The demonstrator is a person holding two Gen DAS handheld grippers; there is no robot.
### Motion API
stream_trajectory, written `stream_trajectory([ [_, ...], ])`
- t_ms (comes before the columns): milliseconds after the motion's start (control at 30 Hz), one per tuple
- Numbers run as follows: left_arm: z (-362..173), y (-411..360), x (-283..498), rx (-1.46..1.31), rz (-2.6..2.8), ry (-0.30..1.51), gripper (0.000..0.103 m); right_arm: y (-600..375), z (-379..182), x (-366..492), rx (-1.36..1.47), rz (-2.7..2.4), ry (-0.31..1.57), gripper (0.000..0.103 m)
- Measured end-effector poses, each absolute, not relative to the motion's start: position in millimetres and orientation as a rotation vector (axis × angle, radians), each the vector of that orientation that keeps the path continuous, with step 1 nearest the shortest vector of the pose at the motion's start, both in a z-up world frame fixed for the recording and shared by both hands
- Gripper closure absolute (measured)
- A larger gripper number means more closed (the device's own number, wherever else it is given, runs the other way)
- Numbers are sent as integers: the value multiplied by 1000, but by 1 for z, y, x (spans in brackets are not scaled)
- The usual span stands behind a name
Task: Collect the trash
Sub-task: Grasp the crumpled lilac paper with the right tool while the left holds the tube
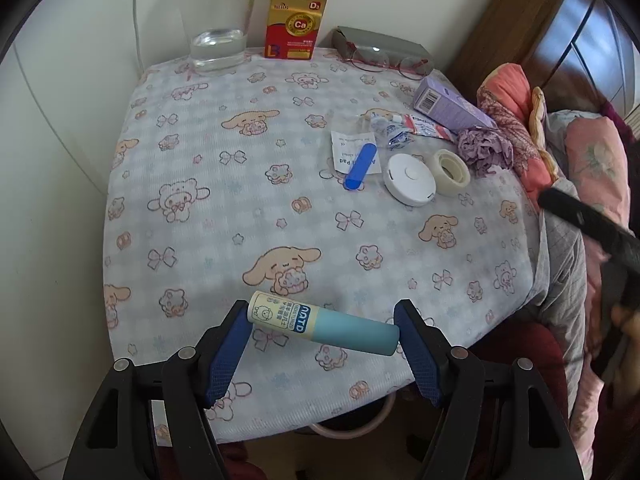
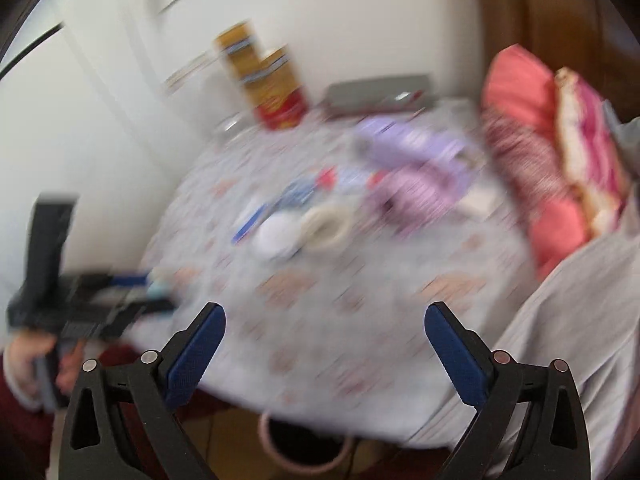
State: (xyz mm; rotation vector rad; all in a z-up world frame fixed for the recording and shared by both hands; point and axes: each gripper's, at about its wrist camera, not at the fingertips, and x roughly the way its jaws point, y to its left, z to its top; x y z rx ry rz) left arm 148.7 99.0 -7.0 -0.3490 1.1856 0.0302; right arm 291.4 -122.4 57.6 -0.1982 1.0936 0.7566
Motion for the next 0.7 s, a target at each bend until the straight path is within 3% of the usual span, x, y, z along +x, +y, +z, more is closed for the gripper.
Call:
stream_trajectory([
  [567,-15,99,138,-395,6,1179,29,-86,18,390,-241,456,1131,6],
  [633,-15,98,137,-394,4,1177,29,-86,11,390,-233,458,1149,25],
  [667,-15,98,137,-394,2,1176,29,-86,7,388,-225,477,1163,51],
  [700,-15,98,137,-394,0,1175,29,-86,4,386,-221,484,1171,53],
])
